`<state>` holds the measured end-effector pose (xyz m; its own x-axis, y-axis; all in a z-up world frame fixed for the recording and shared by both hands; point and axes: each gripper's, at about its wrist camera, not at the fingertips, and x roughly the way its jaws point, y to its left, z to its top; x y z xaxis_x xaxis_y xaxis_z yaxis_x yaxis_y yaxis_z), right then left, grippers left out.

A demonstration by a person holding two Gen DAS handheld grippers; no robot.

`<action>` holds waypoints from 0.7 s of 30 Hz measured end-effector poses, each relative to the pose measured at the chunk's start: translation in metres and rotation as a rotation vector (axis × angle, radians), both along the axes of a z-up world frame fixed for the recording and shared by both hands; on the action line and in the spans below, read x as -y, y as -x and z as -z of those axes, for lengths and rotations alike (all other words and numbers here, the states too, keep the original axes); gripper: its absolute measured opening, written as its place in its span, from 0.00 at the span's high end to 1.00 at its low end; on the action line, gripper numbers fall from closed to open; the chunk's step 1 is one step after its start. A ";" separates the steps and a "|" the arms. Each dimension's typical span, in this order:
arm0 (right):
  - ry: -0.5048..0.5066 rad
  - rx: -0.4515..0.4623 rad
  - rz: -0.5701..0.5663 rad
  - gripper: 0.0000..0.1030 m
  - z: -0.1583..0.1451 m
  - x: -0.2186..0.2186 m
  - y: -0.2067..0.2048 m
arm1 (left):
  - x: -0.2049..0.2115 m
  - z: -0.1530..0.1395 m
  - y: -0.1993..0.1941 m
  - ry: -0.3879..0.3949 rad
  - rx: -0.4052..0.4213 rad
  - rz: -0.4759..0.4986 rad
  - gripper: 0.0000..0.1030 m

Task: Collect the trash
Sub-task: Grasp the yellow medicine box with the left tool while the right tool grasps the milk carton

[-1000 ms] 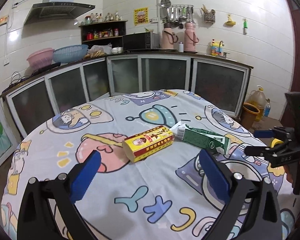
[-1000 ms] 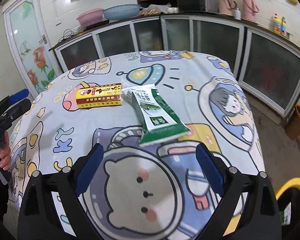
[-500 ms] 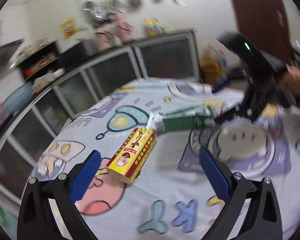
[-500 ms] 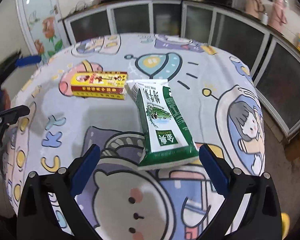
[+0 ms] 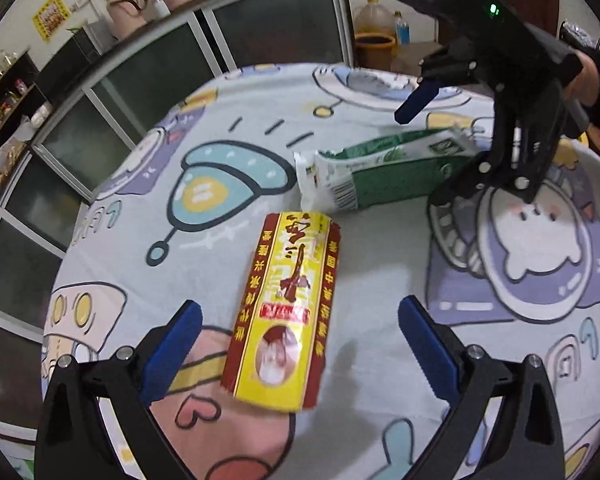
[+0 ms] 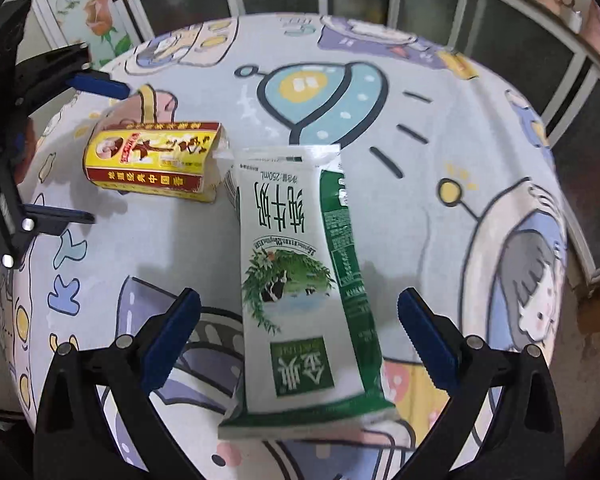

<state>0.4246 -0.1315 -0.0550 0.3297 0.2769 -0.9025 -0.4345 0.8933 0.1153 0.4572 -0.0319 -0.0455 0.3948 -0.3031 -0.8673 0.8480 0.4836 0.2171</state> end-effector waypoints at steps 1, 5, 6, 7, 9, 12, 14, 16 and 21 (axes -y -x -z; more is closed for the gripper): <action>-0.002 -0.006 0.001 0.08 0.002 0.000 -0.002 | 0.003 0.006 -0.003 -0.010 -0.013 0.003 0.08; 0.019 -0.042 0.016 0.08 0.015 0.001 -0.014 | 0.011 0.020 -0.012 -0.014 -0.043 0.010 0.08; 0.013 -0.064 0.016 0.08 0.018 0.002 -0.016 | 0.013 0.022 -0.013 -0.014 -0.044 0.013 0.08; 0.012 -0.067 0.017 0.08 0.020 0.003 -0.016 | 0.014 0.024 -0.015 -0.016 -0.047 0.015 0.08; 0.024 -0.067 0.013 0.08 0.022 0.001 -0.016 | 0.017 0.028 -0.019 -0.022 -0.052 0.013 0.11; 0.042 -0.059 0.018 0.33 0.023 -0.002 -0.016 | 0.018 0.035 -0.025 -0.029 -0.068 0.005 0.38; 0.045 -0.059 0.034 0.38 0.021 -0.002 -0.017 | 0.017 0.035 -0.024 -0.031 -0.057 0.002 0.52; 0.041 -0.054 0.040 0.41 0.019 -0.002 -0.014 | 0.015 0.031 -0.021 -0.014 -0.048 -0.002 0.58; 0.021 -0.025 0.034 0.42 0.005 -0.001 0.004 | 0.001 0.011 -0.012 0.014 -0.043 -0.031 0.61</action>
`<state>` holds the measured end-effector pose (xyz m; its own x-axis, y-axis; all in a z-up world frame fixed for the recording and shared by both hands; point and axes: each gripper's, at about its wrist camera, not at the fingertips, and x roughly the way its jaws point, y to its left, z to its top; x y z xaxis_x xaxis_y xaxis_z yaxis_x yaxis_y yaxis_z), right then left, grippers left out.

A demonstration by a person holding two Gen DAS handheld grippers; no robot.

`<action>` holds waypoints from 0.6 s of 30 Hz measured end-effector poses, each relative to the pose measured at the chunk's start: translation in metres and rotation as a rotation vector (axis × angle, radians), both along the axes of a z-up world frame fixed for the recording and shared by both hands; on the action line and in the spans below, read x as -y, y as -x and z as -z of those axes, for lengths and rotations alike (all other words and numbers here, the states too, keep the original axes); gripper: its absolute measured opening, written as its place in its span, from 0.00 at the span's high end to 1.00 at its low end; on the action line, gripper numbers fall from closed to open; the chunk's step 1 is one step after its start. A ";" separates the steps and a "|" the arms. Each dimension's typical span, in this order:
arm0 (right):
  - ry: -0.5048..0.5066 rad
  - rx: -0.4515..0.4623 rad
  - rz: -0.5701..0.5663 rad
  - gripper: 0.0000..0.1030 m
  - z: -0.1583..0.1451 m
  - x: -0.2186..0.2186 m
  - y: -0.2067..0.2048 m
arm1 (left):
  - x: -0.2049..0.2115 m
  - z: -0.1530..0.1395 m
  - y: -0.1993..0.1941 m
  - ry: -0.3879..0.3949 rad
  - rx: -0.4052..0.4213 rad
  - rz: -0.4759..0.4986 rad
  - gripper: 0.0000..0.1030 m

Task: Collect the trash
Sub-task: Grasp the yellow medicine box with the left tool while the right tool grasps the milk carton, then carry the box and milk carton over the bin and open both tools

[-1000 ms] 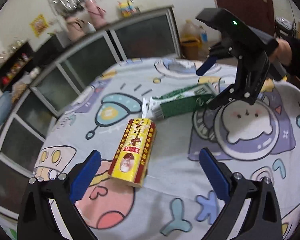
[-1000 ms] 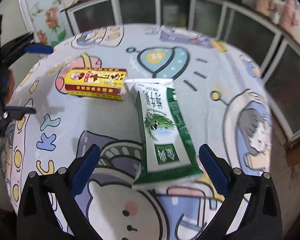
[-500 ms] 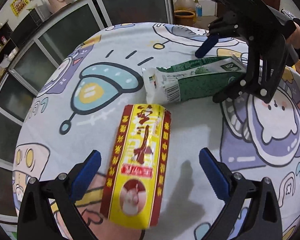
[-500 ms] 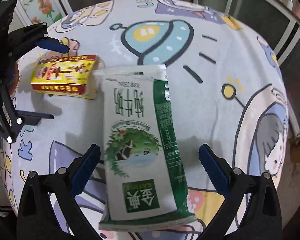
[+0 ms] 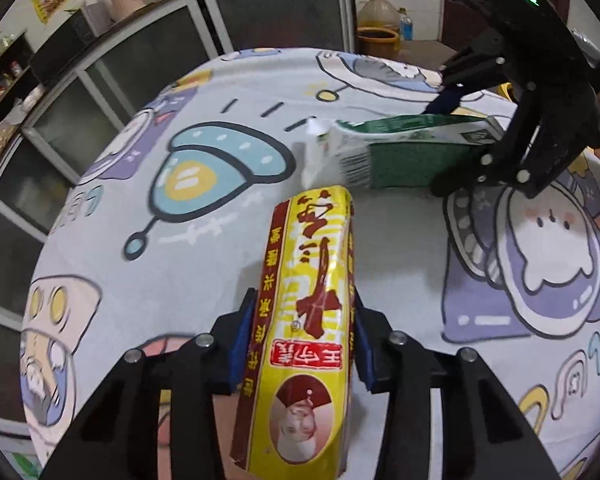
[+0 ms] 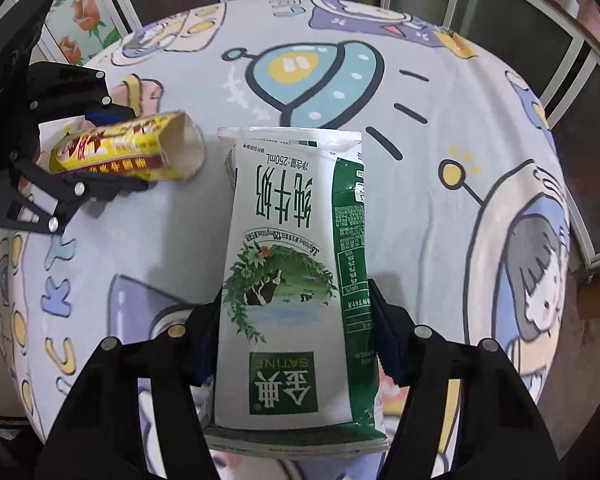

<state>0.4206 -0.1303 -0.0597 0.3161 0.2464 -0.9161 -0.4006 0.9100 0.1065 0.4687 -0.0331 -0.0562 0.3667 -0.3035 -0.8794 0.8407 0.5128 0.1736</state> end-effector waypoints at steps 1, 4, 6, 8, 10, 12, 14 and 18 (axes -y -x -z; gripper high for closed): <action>-0.008 0.007 -0.003 0.42 -0.004 0.000 0.002 | -0.004 -0.005 0.003 0.004 0.008 -0.011 0.61; -0.046 0.028 0.000 0.42 -0.021 0.007 0.022 | -0.013 -0.022 0.015 0.025 0.017 -0.044 0.61; -0.070 0.042 0.006 0.42 -0.033 0.012 0.036 | -0.015 -0.035 0.031 0.044 0.031 -0.048 0.61; -0.086 0.048 0.008 0.42 -0.041 0.017 0.051 | -0.017 -0.046 0.046 0.074 0.035 -0.055 0.61; -0.094 0.052 0.013 0.42 -0.046 0.023 0.069 | -0.014 -0.055 0.065 0.101 0.050 -0.058 0.61; -0.099 0.061 0.030 0.42 -0.050 0.030 0.087 | -0.007 -0.060 0.085 0.120 0.061 -0.046 0.61; -0.109 0.061 0.054 0.42 -0.051 0.042 0.106 | 0.003 -0.063 0.105 0.135 0.055 -0.026 0.60; -0.125 0.069 0.123 0.42 -0.054 0.074 0.141 | 0.029 -0.064 0.137 0.130 0.064 0.001 0.60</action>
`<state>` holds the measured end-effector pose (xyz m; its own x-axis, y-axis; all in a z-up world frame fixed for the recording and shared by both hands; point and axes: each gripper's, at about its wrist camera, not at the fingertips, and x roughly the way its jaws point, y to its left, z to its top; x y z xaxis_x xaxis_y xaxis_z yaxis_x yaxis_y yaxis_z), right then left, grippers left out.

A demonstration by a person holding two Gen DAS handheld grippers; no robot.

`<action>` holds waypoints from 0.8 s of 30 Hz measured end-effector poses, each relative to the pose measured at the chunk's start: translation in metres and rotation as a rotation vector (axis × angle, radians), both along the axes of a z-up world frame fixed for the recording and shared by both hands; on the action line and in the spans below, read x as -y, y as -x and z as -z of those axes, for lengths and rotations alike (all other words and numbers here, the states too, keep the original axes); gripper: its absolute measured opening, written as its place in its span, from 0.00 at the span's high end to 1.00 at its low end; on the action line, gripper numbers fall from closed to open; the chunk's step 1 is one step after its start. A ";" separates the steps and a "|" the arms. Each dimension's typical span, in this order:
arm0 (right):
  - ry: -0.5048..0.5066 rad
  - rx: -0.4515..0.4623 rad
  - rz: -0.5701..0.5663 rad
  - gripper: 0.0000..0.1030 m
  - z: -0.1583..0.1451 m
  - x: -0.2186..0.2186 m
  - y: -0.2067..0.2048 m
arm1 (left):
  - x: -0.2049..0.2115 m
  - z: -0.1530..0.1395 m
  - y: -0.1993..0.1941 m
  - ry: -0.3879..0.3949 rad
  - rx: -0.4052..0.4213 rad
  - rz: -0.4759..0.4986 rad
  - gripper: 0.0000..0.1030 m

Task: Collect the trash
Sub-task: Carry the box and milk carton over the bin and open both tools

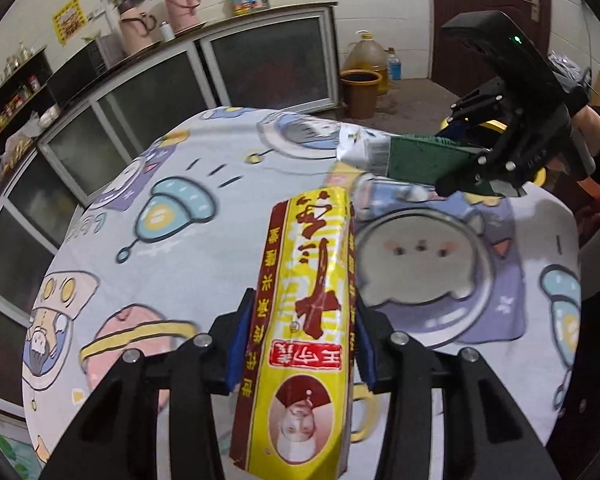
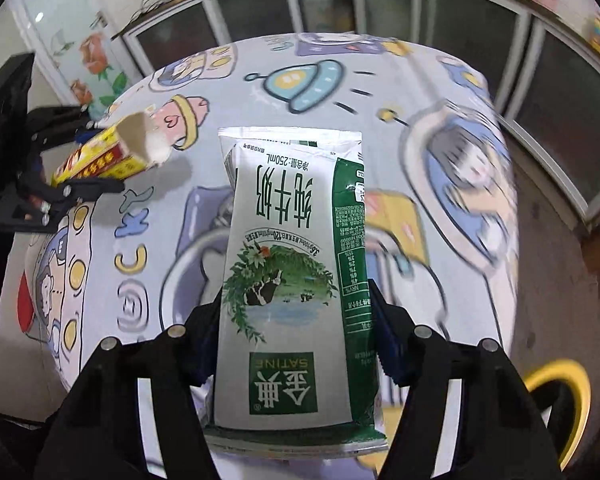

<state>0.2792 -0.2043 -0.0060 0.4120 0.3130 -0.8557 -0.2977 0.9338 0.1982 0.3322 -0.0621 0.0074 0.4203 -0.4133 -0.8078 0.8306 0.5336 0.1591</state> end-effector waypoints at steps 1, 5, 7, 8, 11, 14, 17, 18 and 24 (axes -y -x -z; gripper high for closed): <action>-0.003 0.007 0.022 0.42 -0.002 0.011 0.010 | 0.008 -0.001 0.006 0.007 0.002 0.009 0.59; -0.016 0.025 0.130 0.42 -0.009 0.058 0.048 | 0.050 -0.006 0.031 0.053 0.007 0.041 0.58; -0.021 0.041 0.192 0.42 -0.014 0.085 0.066 | 0.078 -0.007 0.044 0.078 0.007 0.080 0.58; -0.017 0.050 0.222 0.42 -0.016 0.097 0.074 | 0.098 -0.008 0.052 0.087 0.016 0.108 0.57; -0.015 0.069 0.315 0.41 -0.021 0.137 0.098 | 0.142 -0.007 0.066 0.124 0.007 0.151 0.57; 0.009 0.079 0.427 0.41 -0.022 0.179 0.123 | 0.194 -0.004 0.075 0.161 -0.027 0.185 0.57; 0.028 0.074 0.521 0.41 -0.017 0.213 0.143 | 0.234 0.006 0.081 0.152 -0.033 0.197 0.57; 0.051 0.071 0.558 0.41 -0.014 0.226 0.150 | 0.251 0.010 0.082 0.155 -0.047 0.196 0.57; 0.101 0.035 0.692 0.41 0.012 0.271 0.172 | 0.318 0.035 0.084 0.151 -0.141 0.139 0.57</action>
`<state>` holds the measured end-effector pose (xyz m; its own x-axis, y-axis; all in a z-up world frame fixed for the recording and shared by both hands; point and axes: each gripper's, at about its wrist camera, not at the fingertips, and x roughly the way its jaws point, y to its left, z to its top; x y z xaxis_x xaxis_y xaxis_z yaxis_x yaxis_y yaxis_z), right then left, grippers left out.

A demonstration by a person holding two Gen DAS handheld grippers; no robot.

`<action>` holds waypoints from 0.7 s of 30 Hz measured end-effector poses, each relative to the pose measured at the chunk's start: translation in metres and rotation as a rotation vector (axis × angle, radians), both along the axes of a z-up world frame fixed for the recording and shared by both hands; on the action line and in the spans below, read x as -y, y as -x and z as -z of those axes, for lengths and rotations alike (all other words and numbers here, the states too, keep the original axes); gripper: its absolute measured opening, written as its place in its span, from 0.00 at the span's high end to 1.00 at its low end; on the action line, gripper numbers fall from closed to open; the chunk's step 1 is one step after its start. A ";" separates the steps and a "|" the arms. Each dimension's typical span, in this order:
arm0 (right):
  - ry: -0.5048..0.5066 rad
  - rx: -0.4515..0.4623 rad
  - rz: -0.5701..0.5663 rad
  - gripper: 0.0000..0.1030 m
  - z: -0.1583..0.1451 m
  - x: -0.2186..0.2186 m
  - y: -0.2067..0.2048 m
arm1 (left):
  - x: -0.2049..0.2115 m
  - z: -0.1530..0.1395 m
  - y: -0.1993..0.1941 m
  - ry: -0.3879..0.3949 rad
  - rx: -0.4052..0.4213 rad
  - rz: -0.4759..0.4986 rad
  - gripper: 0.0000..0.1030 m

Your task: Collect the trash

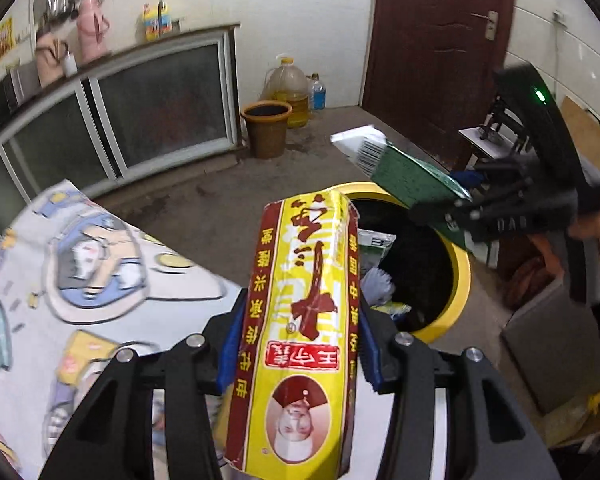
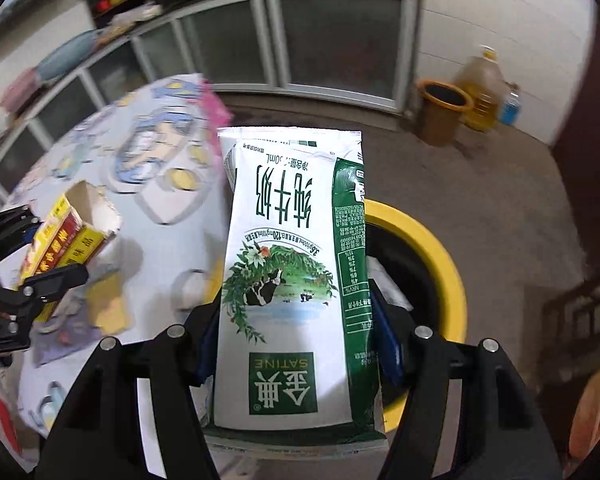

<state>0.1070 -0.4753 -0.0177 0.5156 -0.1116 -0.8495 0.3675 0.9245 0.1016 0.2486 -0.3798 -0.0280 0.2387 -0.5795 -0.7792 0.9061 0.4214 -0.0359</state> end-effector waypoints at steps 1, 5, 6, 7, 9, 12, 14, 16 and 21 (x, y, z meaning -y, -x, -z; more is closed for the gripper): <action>-0.007 -0.014 0.020 0.41 0.008 0.008 0.002 | 0.009 0.005 0.002 -0.008 -0.009 -0.008 0.57; -0.042 -0.060 0.100 0.41 0.041 0.033 0.007 | 0.049 0.025 0.009 -0.039 -0.039 -0.043 0.56; -0.063 -0.065 0.112 0.41 0.047 0.037 0.007 | 0.055 0.029 0.009 -0.041 -0.053 -0.051 0.56; -0.090 -0.073 0.127 0.41 0.055 0.044 0.008 | 0.062 0.032 0.008 -0.045 -0.066 -0.063 0.55; -0.090 -0.081 0.148 0.41 0.063 0.050 0.010 | 0.072 0.040 0.007 -0.052 -0.103 -0.089 0.52; -0.107 -0.075 0.192 0.31 0.067 0.057 0.011 | 0.080 0.046 0.004 -0.059 -0.130 -0.143 0.31; -0.092 -0.067 0.209 0.27 0.065 0.058 0.013 | 0.080 0.043 0.002 -0.036 -0.126 -0.180 0.15; -0.062 -0.075 0.221 0.27 0.063 0.060 0.016 | 0.074 0.038 0.000 -0.020 -0.137 -0.220 0.09; -0.057 -0.053 0.280 0.23 0.057 0.069 0.044 | 0.040 0.019 0.001 0.045 -0.108 -0.316 0.08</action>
<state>0.0627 -0.5442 -0.0750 0.4264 -0.1944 -0.8834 0.6139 0.7795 0.1248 0.2471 -0.4202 -0.0474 0.3296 -0.5245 -0.7850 0.7208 0.6768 -0.1495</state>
